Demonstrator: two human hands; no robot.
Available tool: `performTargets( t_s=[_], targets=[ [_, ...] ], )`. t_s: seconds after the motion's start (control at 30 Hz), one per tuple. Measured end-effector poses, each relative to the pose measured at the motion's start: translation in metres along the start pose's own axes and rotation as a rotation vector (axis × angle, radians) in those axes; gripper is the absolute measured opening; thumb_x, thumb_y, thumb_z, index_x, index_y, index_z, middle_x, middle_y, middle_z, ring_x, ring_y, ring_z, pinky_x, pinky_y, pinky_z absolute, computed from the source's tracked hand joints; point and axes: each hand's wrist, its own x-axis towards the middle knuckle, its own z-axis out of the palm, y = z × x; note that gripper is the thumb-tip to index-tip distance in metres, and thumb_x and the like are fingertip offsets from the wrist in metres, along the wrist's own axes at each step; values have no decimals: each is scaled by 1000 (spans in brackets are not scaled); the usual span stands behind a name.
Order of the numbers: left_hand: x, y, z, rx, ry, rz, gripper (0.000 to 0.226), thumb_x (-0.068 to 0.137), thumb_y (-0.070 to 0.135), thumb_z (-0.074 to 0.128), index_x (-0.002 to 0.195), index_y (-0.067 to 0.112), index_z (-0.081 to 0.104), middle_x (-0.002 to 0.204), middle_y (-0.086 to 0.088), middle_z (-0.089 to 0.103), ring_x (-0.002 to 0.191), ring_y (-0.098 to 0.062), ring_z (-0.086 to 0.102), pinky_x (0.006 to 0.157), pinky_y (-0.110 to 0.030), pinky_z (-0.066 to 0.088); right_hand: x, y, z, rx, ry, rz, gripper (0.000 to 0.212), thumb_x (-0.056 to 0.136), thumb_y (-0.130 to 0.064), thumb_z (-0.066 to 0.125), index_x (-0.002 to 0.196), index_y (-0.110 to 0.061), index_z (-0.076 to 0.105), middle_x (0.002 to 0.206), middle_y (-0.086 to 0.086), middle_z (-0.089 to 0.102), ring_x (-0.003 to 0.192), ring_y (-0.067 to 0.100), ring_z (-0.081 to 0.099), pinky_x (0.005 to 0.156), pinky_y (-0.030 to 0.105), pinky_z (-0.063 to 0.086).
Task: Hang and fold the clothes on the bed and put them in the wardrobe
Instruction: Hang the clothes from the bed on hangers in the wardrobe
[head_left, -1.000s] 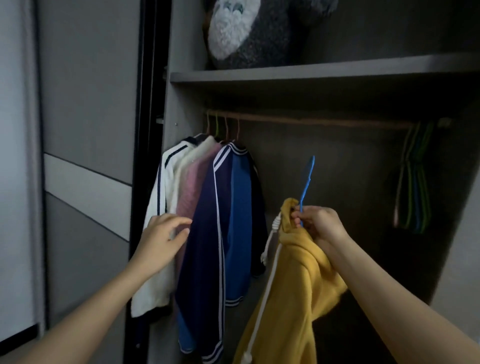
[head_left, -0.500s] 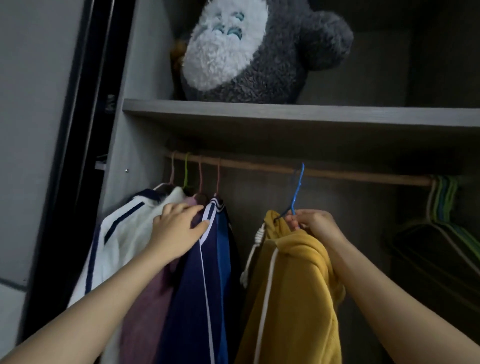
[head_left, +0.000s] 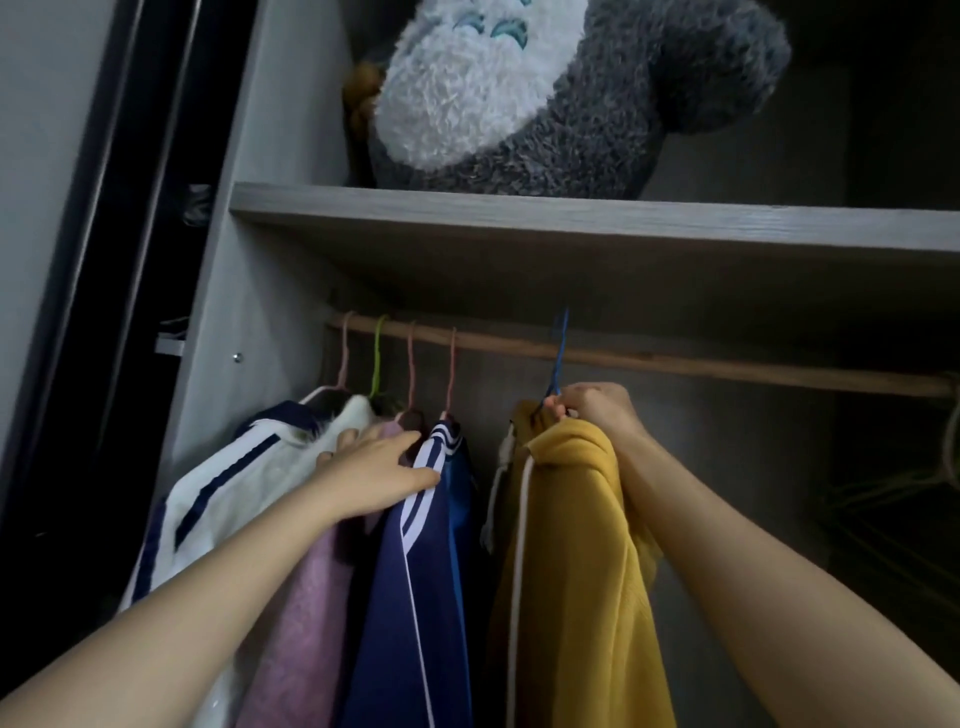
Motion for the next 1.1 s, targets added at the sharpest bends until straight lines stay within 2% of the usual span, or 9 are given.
performTargets(
  t_s=[0.13,0.2,0.33,0.53,0.7,0.77,0.87,1.0,1.1],
  targets=[
    [-4,-2,-1,-44,-22,40,45,89,48,42,134,47,38,146,-5,34,135,-31,23,109,-48,25,25,9,21,-200,-42,-20,28,85,9,53,61,-1,62,42,-4,59,52,8,54,40,10,42],
    [-6,-2,0,-44,-22,48,41,90,46,40,131,47,42,140,-7,40,131,-31,28,107,-48,27,36,22,35,-284,-79,4,24,84,10,54,63,2,62,35,-6,54,46,7,55,39,11,40],
    [-4,-2,3,-33,-1,68,42,90,45,40,132,45,43,139,-7,41,129,-29,30,105,-47,29,46,52,69,-281,-116,17,14,83,13,51,87,18,64,31,-4,49,28,1,45,36,12,38],
    [-5,4,12,-175,4,109,35,88,41,43,120,35,55,126,-3,51,122,-27,40,102,-43,36,55,60,94,-316,-132,-38,25,83,13,46,65,1,58,57,10,56,55,19,52,61,30,47],
    [-11,10,8,-214,-25,91,53,68,51,34,109,28,60,114,-5,57,113,-28,47,98,-42,40,60,59,95,-406,-104,-75,19,89,5,45,100,9,59,87,17,59,80,26,57,70,32,48],
    [-12,11,7,-211,-24,84,54,67,50,34,107,25,60,111,-5,59,111,-28,49,98,-42,41,59,58,91,-469,-120,-80,20,89,2,46,104,7,58,89,17,59,79,25,57,68,31,46],
    [-14,13,4,-204,-18,70,56,70,51,39,113,22,59,112,-5,60,111,-27,50,97,-40,42,56,56,85,-551,-141,-88,22,89,2,46,107,6,58,92,15,58,81,23,56,69,28,43],
    [-13,13,3,-181,52,94,42,86,38,56,124,21,53,119,-6,57,116,-26,49,96,-40,42,51,50,78,-594,-164,-68,23,90,-2,49,111,4,58,107,19,62,100,31,60,87,37,51],
    [-18,17,-3,-12,180,142,55,87,39,55,138,24,40,133,-4,49,124,-24,40,100,-40,37,42,46,73,-588,-168,-96,18,89,-3,50,102,2,61,96,16,63,92,30,61,80,37,53]
  ],
)
